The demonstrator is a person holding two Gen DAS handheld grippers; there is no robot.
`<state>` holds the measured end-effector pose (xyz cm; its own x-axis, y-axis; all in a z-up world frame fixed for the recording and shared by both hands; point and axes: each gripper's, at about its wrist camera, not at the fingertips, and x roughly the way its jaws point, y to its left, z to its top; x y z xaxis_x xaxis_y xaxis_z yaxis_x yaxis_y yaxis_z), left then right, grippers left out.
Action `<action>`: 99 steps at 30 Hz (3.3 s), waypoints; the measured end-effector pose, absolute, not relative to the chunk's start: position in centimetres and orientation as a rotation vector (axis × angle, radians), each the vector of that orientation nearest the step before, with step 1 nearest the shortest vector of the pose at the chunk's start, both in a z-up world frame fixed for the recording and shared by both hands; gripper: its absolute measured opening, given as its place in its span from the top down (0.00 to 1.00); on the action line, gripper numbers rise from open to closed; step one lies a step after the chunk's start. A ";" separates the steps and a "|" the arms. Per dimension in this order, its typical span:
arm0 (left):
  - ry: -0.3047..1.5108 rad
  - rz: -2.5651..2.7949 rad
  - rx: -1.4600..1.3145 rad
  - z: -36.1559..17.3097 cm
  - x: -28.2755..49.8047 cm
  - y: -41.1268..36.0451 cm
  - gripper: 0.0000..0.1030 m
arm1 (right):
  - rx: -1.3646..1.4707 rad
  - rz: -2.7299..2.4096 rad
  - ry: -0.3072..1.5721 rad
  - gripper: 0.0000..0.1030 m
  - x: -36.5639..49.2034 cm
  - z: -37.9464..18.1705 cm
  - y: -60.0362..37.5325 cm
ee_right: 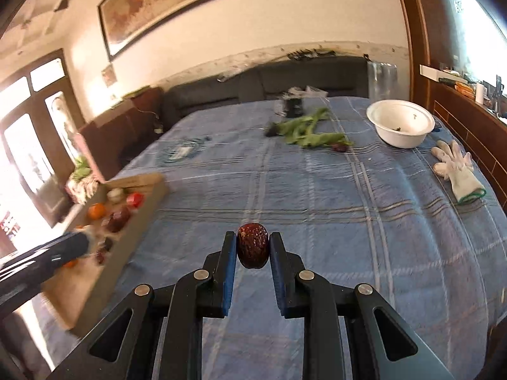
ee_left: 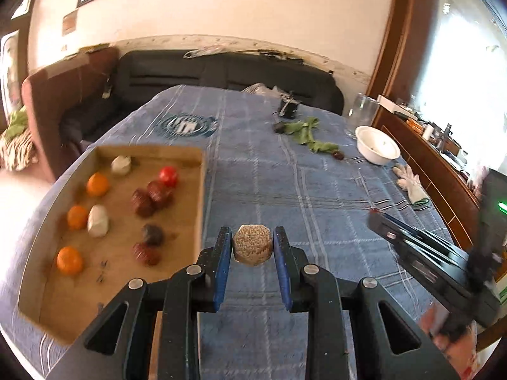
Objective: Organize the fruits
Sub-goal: 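Carry the beige slice and red date into the box and open both tools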
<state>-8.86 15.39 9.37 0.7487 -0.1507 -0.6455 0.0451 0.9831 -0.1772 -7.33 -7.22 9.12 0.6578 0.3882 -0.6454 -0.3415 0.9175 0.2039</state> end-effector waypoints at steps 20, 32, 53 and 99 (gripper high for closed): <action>0.680 0.030 -0.073 8.0 -11.4 18.3 0.75 | 0.001 0.469 0.739 0.77 -13.1 8.6 -1.6; 0.659 0.081 -0.099 7.9 -12.3 21.2 0.75 | -0.059 0.504 0.749 0.77 -14.1 8.2 1.0; 0.682 0.288 -0.248 6.4 -13.4 33.3 0.75 | -0.167 0.793 0.806 0.77 -14.8 8.3 13.3; 0.773 0.227 -0.247 3.4 -10.0 32.0 0.48 | -0.224 0.753 0.901 0.56 -12.6 3.6 16.0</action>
